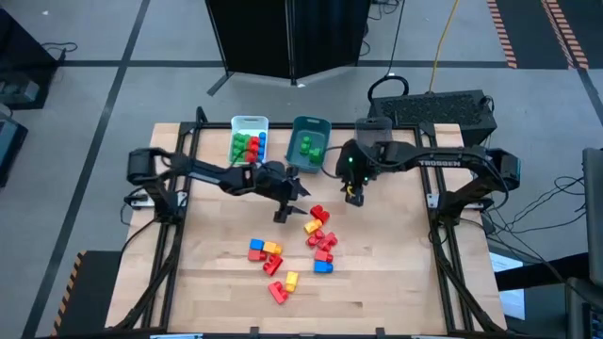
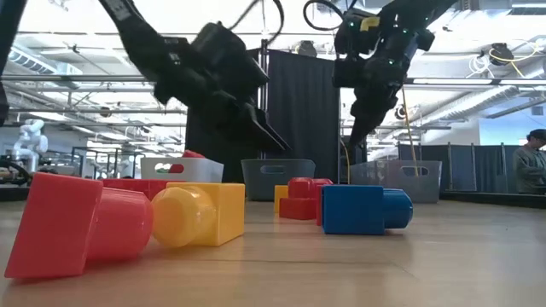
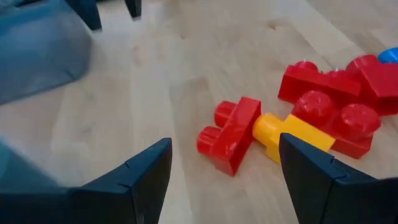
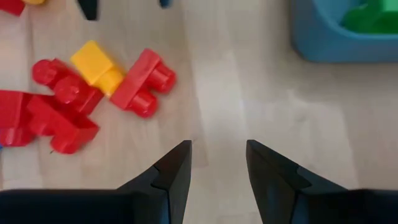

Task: Sort blocks by size
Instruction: Put the 2 studs red game piece into the blue bin

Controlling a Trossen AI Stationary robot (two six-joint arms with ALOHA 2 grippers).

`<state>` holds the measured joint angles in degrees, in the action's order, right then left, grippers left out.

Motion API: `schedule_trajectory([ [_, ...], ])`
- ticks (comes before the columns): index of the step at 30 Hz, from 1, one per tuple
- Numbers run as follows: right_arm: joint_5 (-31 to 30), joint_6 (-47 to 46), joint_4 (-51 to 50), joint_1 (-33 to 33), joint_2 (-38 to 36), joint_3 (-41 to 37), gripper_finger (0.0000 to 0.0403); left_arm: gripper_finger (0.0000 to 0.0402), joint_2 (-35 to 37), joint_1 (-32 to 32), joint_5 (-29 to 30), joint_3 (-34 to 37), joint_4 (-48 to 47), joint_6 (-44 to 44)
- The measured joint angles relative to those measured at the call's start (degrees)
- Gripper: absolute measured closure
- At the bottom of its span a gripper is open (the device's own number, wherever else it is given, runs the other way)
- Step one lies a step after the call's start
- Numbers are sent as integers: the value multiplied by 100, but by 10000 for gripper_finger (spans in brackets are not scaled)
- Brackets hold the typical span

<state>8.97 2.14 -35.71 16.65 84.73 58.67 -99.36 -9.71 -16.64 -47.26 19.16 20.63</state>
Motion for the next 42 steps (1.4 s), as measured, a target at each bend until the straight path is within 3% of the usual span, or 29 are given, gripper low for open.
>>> schedule_trajectory([
  [10, -378, -438, -401, -334, 0, -1, 264, 151, -966, -59, -721, -568, 106, 283],
  [18, -458, -767, -430, -586, 0, -8, 264, 151, -1625, -139, -733, -797, 480, 271],
  [27, -464, -899, -134, -894, 0, -9, 264, 155, -1679, -187, -754, -818, 451, 266],
  [34, -928, -897, 70, -965, 0, -74, 264, 220, -1679, -180, -845, -818, 383, 260],
  [42, -1066, -1022, 1547, -921, 2, -1023, 264, 307, -1677, -199, -761, -817, 383, 66],
])
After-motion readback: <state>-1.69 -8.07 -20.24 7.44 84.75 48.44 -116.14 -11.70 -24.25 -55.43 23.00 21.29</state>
